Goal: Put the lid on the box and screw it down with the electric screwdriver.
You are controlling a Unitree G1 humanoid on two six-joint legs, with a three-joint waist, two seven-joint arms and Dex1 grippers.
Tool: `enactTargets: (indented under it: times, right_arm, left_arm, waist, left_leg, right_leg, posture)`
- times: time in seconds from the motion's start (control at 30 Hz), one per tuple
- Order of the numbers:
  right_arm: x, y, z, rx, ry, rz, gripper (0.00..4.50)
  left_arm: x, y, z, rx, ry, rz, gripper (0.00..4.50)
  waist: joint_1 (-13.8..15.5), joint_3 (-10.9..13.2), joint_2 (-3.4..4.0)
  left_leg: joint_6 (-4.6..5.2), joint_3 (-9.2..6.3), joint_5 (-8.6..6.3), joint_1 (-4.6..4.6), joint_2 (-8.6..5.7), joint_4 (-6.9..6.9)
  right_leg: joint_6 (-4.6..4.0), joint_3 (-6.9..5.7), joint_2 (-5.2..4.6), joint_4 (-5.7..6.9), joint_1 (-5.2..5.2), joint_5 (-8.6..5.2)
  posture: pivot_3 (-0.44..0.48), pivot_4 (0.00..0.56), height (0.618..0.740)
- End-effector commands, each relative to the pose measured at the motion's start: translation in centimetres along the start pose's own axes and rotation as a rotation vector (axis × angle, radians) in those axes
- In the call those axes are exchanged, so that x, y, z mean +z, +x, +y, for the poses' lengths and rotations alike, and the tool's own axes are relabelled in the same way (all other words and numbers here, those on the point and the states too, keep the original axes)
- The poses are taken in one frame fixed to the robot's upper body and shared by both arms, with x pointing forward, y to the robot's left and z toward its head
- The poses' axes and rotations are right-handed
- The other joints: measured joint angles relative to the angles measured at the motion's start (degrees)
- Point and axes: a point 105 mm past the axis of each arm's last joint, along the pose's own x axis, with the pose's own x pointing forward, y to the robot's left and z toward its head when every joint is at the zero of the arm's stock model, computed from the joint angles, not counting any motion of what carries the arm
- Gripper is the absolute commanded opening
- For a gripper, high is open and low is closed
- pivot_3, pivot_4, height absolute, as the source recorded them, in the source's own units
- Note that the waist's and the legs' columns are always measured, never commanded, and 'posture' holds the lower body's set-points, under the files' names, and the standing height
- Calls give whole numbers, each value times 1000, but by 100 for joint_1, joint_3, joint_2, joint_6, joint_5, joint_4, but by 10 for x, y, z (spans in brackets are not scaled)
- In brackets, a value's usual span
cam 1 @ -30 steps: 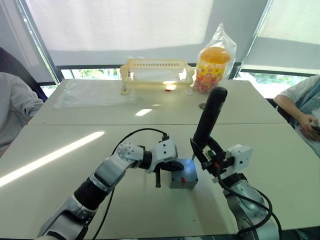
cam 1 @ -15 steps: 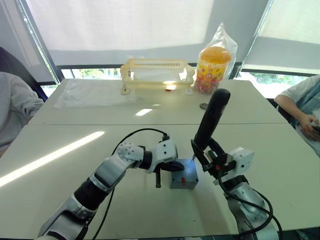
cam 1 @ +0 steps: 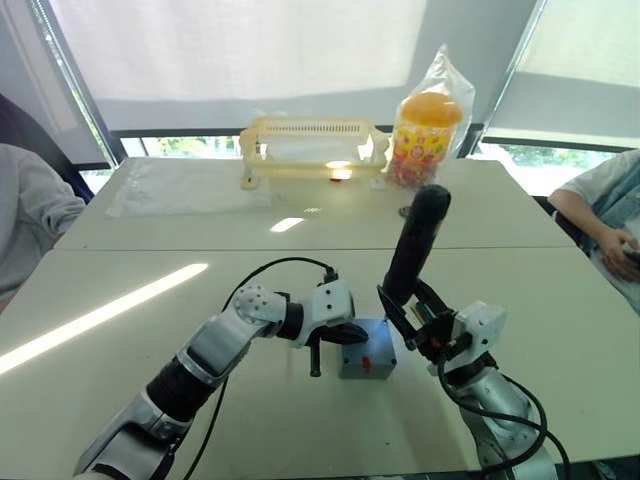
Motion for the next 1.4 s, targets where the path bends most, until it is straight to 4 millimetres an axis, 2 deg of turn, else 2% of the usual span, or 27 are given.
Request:
enactTargets:
  times: [0.03,0.3,0.5,0.9,1.4]
  right_arm:
    - [-85,-38,-1,-56,153,341,1775]
    - [-94,-38,6,-13,111,380,1775]
    - [-108,-43,1,-7,93,469,1775]
    - [-105,-52,7,6,128,485,1775]
    - [-115,-63,15,56,176,577,1775]
  left_arm:
    - [-25,-1,-5,-15,-52,100,0]
    - [-25,-2,-4,-12,-49,105,0]
    - [-24,-1,-3,-7,-48,104,0]
    - [-28,3,-4,-19,-35,117,0]
    - [-30,6,-4,-18,-26,121,0]
  waist:
    - [-2,0,0]
    - [-11,-1,2]
    - [-8,-4,6]
    - [-1,-34,7]
    - [0,-78,1]
  left_leg:
    - [0,0,0,2,1,0]
    - [-1,0,-1,2,2,-4]
    - [-3,0,-2,12,4,-11]
    - [-3,1,-2,10,4,-11]
    - [-3,1,-2,11,4,-11]
  right_leg:
    - [0,0,0,0,2,0]
    - [0,0,0,0,9,0]
    - [-1,-4,0,-12,42,-1]
    - [-1,-4,-2,-36,51,-1]
    - [-3,-4,-3,-47,58,-2]
  posture:
    - [0,150,740]
    - [0,150,740]
    - [0,150,740]
    - [0,150,740]
    - [0,150,740]
